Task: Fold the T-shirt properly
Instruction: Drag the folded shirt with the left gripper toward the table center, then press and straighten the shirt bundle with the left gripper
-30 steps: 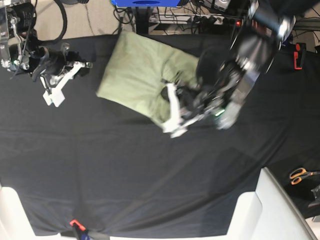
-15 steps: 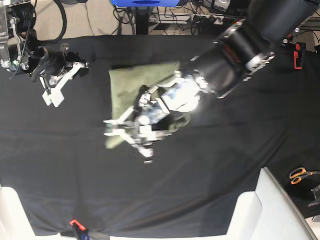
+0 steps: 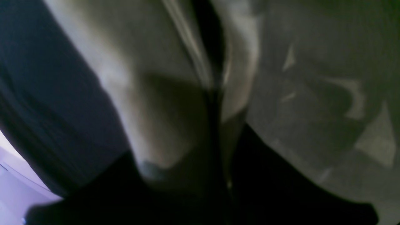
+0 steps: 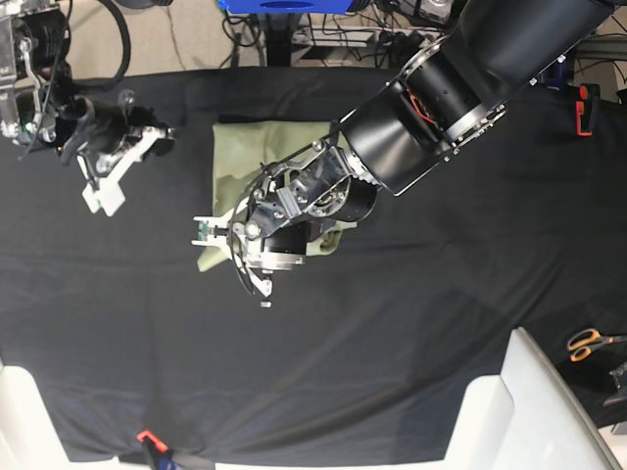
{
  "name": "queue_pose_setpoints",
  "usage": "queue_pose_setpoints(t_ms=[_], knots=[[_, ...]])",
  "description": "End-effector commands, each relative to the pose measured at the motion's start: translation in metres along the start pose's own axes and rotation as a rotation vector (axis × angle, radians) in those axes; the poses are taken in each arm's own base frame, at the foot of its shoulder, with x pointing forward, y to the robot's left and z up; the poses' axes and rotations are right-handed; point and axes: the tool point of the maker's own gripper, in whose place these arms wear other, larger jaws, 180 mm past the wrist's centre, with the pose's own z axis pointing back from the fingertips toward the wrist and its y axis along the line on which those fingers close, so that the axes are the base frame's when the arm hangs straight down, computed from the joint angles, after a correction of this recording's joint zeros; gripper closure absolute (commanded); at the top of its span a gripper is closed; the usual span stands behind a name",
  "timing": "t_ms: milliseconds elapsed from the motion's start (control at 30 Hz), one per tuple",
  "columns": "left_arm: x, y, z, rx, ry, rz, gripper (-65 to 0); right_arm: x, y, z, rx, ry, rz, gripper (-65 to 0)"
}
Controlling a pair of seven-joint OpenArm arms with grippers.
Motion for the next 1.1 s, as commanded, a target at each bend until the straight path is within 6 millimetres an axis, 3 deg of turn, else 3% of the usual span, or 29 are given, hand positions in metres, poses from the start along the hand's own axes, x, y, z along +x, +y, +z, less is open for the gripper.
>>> queue_pose_setpoints(t_ms=[0, 533, 667, 833, 933, 1067], knots=[[0.012, 0.009, 0.004, 0.009, -0.041, 0.003, 0.0, 0.011, 0.002, 0.005, 0.007, -0.032, 0.016, -0.2], [0.009, 0.008, 0.003, 0.012, -0.033, -0.01, 0.0, 0.011, 0.002, 0.005, 0.007, -0.031, 0.016, -0.2], [0.008, 0.011, 0.004, 0.017, -0.031, -0.005, -22.5, 0.011, 0.002, 0.005, 0.008, -0.03, 0.017, -0.2], [0.001, 0.033, 0.01, 0.057, -0.018, -0.012, -47.4, 0.009, 0.002, 0.005, 0.009, -0.026, 0.017, -0.2], [-0.002, 0.051, 0.015, 0.089, -0.01, -0.02, -55.9, 0.009, 0.003, 0.004, 0.009, -0.025, 0.017, -0.2], [-0.002, 0.071, 0.022, 0.125, -0.007, -0.026, -58.4, 0.008, 0.003, 0.004, 0.009, -0.02, 0.017, -0.2]])
